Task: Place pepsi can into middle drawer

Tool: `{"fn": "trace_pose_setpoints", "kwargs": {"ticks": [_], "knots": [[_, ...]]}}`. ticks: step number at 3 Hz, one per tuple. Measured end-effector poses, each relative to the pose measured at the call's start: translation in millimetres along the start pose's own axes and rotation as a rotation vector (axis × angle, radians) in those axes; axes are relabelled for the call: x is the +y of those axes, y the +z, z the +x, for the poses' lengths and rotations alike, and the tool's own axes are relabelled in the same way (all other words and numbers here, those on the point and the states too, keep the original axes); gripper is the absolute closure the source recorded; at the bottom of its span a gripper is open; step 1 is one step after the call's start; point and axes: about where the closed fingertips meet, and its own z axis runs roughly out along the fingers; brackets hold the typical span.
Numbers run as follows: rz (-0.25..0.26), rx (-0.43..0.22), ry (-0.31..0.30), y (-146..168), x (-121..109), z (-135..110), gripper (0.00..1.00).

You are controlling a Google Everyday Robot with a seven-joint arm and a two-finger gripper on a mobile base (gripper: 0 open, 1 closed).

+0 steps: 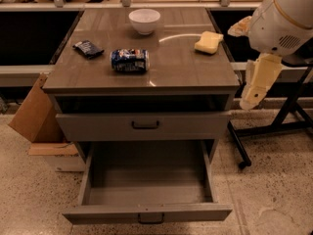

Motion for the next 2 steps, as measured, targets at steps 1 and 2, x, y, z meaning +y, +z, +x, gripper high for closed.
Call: {"fn": "trace_pose_setpoints", "kwargs": {"ticks": [1, 2], "knots": [[0.011, -0.011, 0.031, 13, -15, -8, 0.0], [0.015, -0.056, 0.046, 56, -54, -35, 0.0]]}}
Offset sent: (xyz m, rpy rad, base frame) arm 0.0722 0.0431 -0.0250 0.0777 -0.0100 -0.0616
